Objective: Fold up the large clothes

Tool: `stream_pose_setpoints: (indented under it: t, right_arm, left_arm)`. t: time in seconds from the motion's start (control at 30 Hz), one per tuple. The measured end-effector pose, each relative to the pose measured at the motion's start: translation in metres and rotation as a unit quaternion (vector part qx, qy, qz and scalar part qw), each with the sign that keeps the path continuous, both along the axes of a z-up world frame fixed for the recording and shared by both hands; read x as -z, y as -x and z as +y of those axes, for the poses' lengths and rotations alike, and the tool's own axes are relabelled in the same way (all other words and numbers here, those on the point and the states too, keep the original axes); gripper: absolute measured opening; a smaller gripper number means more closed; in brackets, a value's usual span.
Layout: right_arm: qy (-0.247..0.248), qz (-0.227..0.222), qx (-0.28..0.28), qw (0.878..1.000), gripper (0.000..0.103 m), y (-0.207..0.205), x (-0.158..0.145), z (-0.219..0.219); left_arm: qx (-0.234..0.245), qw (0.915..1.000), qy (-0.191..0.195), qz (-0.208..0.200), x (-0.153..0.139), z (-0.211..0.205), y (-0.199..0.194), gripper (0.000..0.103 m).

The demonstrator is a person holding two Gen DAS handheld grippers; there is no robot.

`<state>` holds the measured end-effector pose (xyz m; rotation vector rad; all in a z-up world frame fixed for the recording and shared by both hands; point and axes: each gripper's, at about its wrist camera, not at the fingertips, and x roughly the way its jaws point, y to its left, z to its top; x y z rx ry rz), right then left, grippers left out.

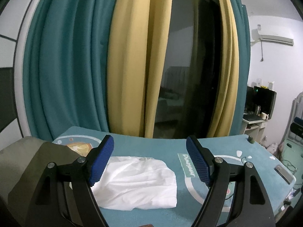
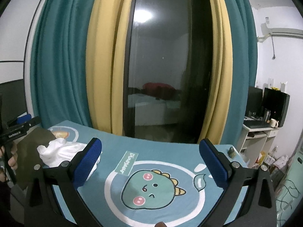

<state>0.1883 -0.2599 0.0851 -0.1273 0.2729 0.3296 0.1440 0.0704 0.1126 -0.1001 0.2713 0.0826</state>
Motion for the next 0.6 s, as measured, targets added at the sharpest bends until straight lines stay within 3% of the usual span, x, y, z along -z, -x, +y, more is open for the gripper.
stream_pose_setpoints:
  t: [0.6]
  right_arm:
    - [-0.001,0.044,0.002,0.999,0.101,-0.036,0.017,0.004]
  left_arm:
    - [-0.002,0.9997,0.003,0.026,0.014,0.004,-0.029,0.081]
